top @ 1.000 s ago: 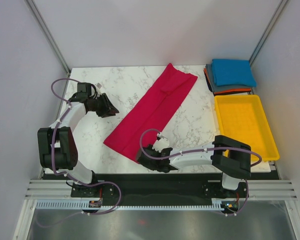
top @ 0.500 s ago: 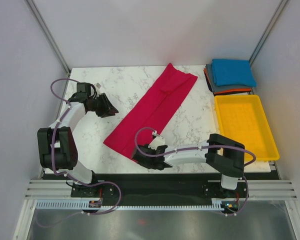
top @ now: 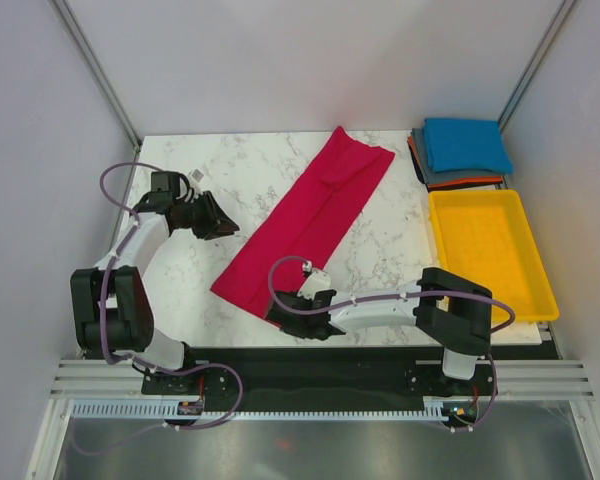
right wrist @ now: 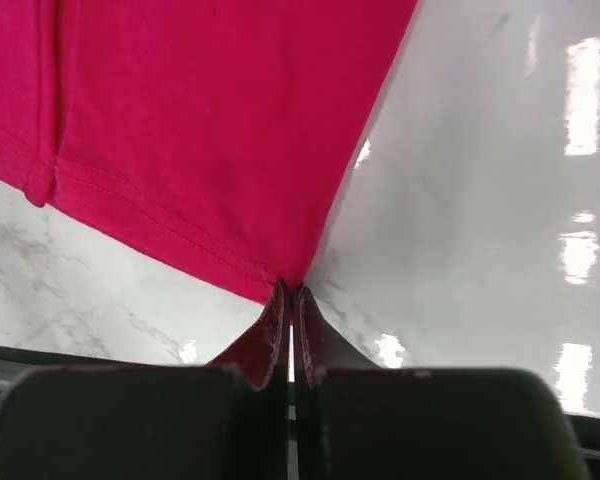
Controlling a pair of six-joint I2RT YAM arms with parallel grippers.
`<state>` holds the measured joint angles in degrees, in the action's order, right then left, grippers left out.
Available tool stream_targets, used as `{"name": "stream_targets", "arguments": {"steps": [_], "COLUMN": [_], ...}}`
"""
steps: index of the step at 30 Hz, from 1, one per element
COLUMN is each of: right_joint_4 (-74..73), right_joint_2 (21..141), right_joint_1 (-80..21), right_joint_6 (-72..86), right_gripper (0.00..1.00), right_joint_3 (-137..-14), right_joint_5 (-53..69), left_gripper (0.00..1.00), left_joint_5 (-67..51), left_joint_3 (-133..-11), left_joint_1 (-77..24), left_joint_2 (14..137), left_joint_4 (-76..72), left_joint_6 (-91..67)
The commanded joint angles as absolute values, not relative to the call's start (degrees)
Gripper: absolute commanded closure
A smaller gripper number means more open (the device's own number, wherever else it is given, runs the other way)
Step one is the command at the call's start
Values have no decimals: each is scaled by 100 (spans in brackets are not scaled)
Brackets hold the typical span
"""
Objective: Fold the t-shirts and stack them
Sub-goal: Fold the tshirt
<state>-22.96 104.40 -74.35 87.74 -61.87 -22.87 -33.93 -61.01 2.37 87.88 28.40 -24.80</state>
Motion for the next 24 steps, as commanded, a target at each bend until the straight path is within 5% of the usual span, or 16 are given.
{"name": "stream_targets", "arguments": {"steps": [1,17,24], "right_joint_4": [-3014,-4183,-4386], "right_joint_2": [9942,6286,5581], "right_joint_1": [-7427,-7436,-7435], "right_joint_6": [8324,8121,8165], "right_gripper": [100,100,100], "right_joint_3": [-5749,-3209,-3024], "right_joint_5": [-2373,-2083,-2136], "left_gripper": [68,61,57], "left_joint_5": [-3885,-2365,-2364], "left_joint_3": [-5636,-3868,-2928], "left_joint_1": [123,-3170,-3630], "left_joint_2": [8194,5863,5687], "left_joint_4": [2856,3209,2488], "left_joint_6": [-2347,-3470,-4306]}}
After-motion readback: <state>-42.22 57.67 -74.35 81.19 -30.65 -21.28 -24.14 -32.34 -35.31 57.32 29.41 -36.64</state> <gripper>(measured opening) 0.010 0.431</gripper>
